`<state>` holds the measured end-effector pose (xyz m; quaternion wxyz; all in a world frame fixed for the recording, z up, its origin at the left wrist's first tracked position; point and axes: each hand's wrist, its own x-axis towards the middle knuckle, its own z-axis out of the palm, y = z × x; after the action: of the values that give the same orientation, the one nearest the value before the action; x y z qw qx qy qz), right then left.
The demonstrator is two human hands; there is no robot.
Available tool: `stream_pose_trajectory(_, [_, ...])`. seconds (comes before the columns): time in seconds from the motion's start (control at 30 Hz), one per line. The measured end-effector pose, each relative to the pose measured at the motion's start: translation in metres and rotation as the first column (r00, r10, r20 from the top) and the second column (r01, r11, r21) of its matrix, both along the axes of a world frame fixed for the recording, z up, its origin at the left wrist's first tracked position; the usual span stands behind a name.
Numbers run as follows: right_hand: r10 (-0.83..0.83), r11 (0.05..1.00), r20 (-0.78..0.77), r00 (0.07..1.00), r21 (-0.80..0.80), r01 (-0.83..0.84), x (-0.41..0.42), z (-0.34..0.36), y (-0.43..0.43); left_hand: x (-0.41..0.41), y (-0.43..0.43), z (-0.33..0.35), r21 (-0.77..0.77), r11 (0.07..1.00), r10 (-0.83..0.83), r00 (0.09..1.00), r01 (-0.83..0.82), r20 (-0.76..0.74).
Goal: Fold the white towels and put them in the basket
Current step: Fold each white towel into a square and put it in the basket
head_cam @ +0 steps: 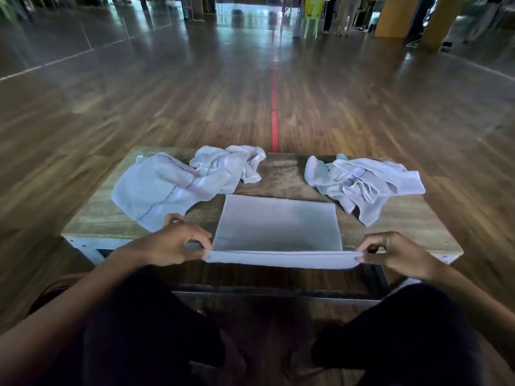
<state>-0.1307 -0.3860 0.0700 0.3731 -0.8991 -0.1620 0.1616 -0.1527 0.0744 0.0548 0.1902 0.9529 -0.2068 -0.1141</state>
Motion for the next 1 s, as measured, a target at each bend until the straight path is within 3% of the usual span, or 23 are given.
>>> stream_pose_trajectory(0.27, [-0.146, 0.981, 0.049, 0.988, 0.132, 0.139, 0.046, -0.028, 0.008, 0.049, -0.010, -0.024, -0.196, 0.947, 0.267, 0.963, -0.255, 0.036])
stream_pose_trajectory(0.37, [-0.187, 0.978, 0.087, 0.979, 0.109, 0.177, 0.071, -0.029, 0.015, 0.077, -0.023, -0.024, -0.187, 0.933, 0.330, 0.937, -0.307, 0.110])
stream_pose_trajectory(0.67, [-0.253, 0.948, 0.239, 0.938, -0.132, 0.289, 0.144, -0.037, 0.030, 0.153, -0.038, -0.034, -0.061, 0.909, 0.417, 0.901, -0.413, 0.117])
stream_pose_trajectory(1.0, [-0.216, 0.879, 0.241, 0.946, -0.374, 0.296, 0.174, -0.063, 0.041, 0.186, -0.042, -0.058, 0.098, 0.900, 0.408, 0.900, -0.425, 0.154])
